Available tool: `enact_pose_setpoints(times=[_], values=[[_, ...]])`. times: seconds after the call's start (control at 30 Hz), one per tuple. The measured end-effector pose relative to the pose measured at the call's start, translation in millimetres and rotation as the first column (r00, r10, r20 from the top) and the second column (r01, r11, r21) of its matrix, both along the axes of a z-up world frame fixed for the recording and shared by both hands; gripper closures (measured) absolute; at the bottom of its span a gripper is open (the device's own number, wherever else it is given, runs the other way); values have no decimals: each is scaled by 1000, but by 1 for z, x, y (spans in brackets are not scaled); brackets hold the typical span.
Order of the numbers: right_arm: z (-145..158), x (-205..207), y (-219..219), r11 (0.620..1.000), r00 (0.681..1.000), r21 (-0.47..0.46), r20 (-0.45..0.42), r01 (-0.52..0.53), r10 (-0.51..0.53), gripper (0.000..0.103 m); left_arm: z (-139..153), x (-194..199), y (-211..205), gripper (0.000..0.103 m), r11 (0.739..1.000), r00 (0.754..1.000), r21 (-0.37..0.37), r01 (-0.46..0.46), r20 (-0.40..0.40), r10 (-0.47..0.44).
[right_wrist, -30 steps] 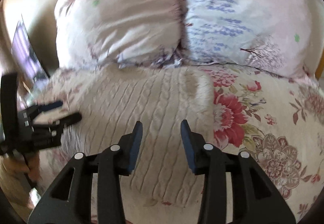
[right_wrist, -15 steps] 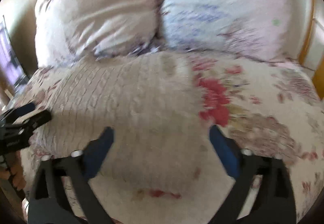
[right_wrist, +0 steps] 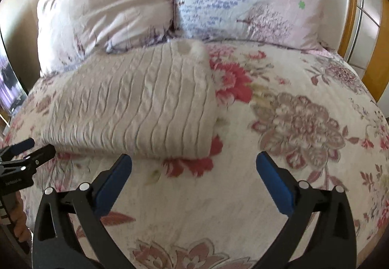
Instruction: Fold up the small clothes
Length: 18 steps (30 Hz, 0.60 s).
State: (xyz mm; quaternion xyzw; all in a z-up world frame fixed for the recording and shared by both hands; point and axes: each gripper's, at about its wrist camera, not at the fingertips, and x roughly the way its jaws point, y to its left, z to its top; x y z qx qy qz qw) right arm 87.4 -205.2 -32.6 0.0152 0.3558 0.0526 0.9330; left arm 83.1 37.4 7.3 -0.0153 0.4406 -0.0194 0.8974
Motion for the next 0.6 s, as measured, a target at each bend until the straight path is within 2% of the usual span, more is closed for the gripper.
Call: enact_pose_setpoints(times=[0.13,0.3,0.6], values=[[-12,5,8,999,999,-31,-49,11,-13,1,-13,3,-8,2,1000,999,17,14,-45,-14],[-18,8,12,999,997,-42,-82,3,-6,1,-15,1,-13,2,998,999,49,27,-38,-25],[-19,6,14,998,997,-55,-76,12,-16,1,-16,3,-13,2,998,999,47,32,-29,-30]])
